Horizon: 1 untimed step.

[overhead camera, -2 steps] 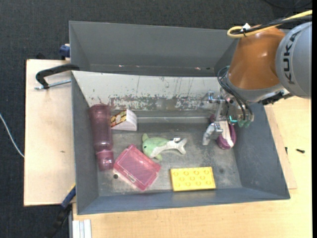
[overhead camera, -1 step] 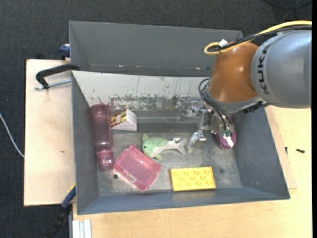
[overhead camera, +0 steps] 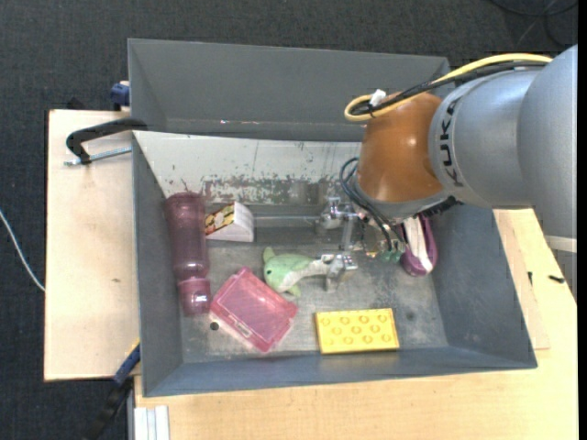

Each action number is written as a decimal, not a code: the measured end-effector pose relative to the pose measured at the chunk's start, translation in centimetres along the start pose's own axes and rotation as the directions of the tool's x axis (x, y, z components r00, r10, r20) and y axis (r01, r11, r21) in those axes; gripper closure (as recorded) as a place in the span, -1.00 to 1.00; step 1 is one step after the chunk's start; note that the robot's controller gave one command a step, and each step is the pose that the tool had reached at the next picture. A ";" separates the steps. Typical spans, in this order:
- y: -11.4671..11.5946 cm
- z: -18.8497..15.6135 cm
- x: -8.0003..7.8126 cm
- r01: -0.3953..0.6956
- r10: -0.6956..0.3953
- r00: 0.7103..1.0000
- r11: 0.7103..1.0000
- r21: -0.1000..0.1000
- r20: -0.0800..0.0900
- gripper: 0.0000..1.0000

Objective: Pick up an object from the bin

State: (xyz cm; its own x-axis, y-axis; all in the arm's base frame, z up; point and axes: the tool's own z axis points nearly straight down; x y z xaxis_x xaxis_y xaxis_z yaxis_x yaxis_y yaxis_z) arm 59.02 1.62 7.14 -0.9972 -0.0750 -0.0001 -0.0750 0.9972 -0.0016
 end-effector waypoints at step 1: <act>0.7 -0.1 -0.4 0.070 -0.070 0.998 0.998 0.002 0.004 -1.00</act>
Offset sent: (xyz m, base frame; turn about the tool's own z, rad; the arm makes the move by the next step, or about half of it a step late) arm -0.0059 0.0330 -0.0014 0.1716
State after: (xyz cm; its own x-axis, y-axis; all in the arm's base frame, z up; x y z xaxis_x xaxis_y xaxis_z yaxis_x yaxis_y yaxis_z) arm 59.40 2.31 7.27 -0.9895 -0.1446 -0.0035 -0.1446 0.9895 -0.0041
